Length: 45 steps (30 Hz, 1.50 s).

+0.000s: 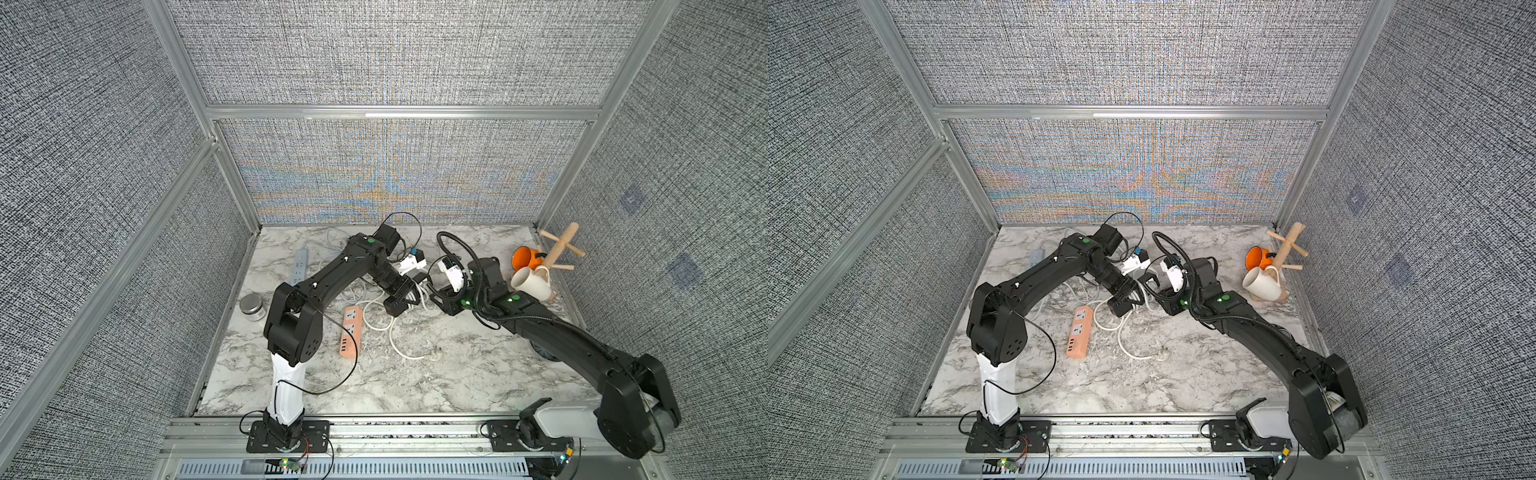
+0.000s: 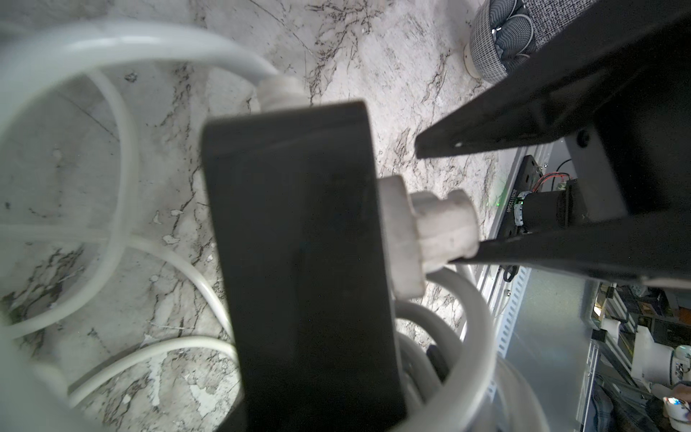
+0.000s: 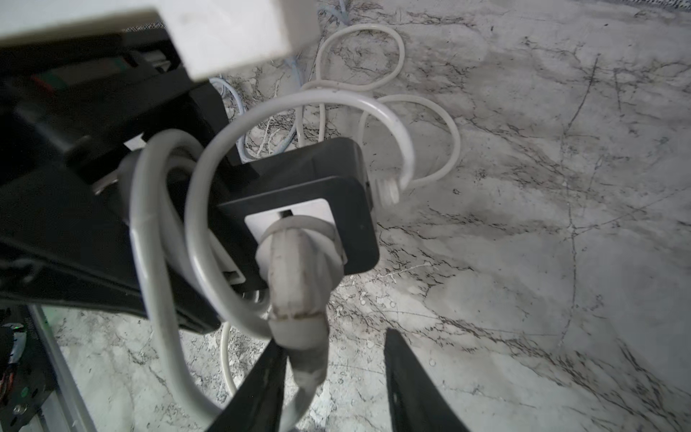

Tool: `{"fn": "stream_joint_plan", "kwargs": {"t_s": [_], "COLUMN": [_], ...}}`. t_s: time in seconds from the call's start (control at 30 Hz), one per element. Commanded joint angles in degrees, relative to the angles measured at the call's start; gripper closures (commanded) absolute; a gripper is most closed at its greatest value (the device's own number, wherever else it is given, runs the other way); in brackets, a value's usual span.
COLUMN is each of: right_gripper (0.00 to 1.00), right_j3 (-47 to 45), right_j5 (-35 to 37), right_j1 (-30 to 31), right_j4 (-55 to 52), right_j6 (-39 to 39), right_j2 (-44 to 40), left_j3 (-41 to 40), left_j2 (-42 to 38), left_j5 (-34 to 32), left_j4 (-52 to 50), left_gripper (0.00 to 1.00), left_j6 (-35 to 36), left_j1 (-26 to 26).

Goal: Unwrap the cord wrapped around the power strip
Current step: Unwrap the power cord from the power strip.

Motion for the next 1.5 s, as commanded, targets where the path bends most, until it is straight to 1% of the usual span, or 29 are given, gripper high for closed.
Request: {"fn": "stream_joint_plan", "kwargs": {"t_s": [0.0, 0.17, 0.27, 0.33, 0.47, 0.57, 0.67, 0.73, 0.83, 0.93, 1.13, 1.27, 1.3, 1.33, 1.4, 1.47], "right_gripper": [0.66, 0.81, 1.0, 1.0, 1.0, 1.0, 1.0, 1.0, 1.0, 1.0, 1.0, 1.0, 1.0, 1.0, 1.0, 1.0], "right_j3": [1.13, 2.03, 3.45, 4.67, 6.27, 4.98, 3.14, 2.8, 3.77, 4.6, 11.77, 17.61, 18.85, 20.42, 23.32, 24.8], "right_j5": [-0.88, -3.05, -2.47, -0.75, 5.89, 6.44, 5.46, 4.13, 3.22, 3.4, 2.05, 0.2, 0.03, -0.28, -0.98, -1.68], "right_j1": [-0.08, -0.13, -0.09, -0.15, -1.02, -3.1, -5.65, -7.11, -7.71, -8.19, -9.25, -10.77, -11.25, -11.78, -12.72, -13.05], "right_j4": [2.09, 3.64, 2.63, 1.02, -2.77, -2.13, -0.4, 0.3, -0.11, 0.27, -2.21, -1.75, -1.64, -1.99, -2.95, -3.47], "right_j6": [-1.46, -0.33, -0.63, -1.21, -0.23, 2.87, 6.78, 8.81, 11.23, 13.65, 16.73, 18.18, 18.69, 18.92, 19.03, 18.7], "right_j2": [1.24, 2.44, 3.43, 3.23, 1.11, -2.56, -6.3, -7.79, -8.78, -7.53, 1.05, 7.17, 8.65, 10.59, 14.3, 17.47], "left_j3": [-0.27, -2.64, -4.76, -6.23, -11.88, -16.43, -16.78, -16.59, -16.25, -17.2, -18.51, -17.24, -17.45, -18.67, -22.25, -26.39], "left_j2": [-0.94, -0.98, -0.89, -0.98, -2.97, -3.54, -2.49, -2.06, -2.14, -3.02, -6.74, -7.86, -8.07, -8.57, -10.32, -12.67], "left_j5": [3.58, 4.94, 4.58, 2.73, -3.13, -4.08, -5.39, -5.49, -6.36, -1.88, 6.74, 9.8, 11.14, 13.49, 18.17, 20.76], "left_j4": [1.7, 6.2, 11.1, 14.56, 23.78, 31.45, 32.28, 32.36, 31.74, 34.68, 33.2, 25.06, 23.85, 24.33, 28.93, 36.64], "left_gripper": [1.0, 1.0, 1.0, 1.0, 1.0, 1.0, 1.0, 1.0, 1.0, 1.0, 1.0, 1.0, 1.0, 1.0, 1.0, 1.0], "left_j6": [0.35, -2.77, -7.7, -12.26, -23.55, -30.76, -33.41, -33.81, -33.61, -33.06, -23.21, -14.15, -13.0, -12.84, -14.83, -19.8], "left_j1": [-0.13, -0.15, -0.13, -0.13, 0.04, 0.72, 0.84, 0.84, 0.84, 0.72, -1.41, -3.08, -3.29, -3.38, -3.34, -3.38]}}
